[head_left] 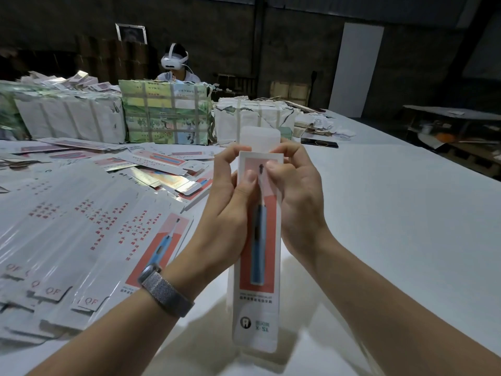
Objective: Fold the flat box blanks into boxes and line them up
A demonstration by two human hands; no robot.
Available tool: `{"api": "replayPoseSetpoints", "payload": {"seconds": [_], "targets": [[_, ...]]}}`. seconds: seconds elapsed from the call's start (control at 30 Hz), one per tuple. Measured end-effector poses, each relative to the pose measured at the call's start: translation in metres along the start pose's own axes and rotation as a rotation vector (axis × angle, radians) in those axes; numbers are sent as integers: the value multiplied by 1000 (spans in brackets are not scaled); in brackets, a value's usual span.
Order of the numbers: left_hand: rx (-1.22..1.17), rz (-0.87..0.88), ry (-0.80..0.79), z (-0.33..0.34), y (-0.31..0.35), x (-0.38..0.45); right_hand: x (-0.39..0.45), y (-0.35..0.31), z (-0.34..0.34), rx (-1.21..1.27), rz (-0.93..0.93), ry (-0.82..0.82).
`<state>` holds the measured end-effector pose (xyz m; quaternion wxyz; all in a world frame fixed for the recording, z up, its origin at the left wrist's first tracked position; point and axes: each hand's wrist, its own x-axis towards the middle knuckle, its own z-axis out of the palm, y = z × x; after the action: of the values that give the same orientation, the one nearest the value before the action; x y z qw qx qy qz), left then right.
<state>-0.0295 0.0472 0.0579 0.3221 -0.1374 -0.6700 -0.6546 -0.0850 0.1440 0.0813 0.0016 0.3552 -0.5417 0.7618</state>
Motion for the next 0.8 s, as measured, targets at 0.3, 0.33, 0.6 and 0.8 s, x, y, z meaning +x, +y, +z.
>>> {"api": "replayPoseSetpoints", "payload": {"seconds": [0.3, 0.33, 0.6, 0.8], "targets": [[-50, -115, -2, -1, -3, -2, 6, 3, -6, 30, 1, 65], [-56, -123, 12, -1, -3, -2, 5, 4, -6, 21, 2, 60], [-1, -53, -30, 4, 0, -4, 7, -4, -10, -20, 62, 12], [39, -36, -55, -1, -1, -1, 10, -10, -12, 1, 95, -93]]}}
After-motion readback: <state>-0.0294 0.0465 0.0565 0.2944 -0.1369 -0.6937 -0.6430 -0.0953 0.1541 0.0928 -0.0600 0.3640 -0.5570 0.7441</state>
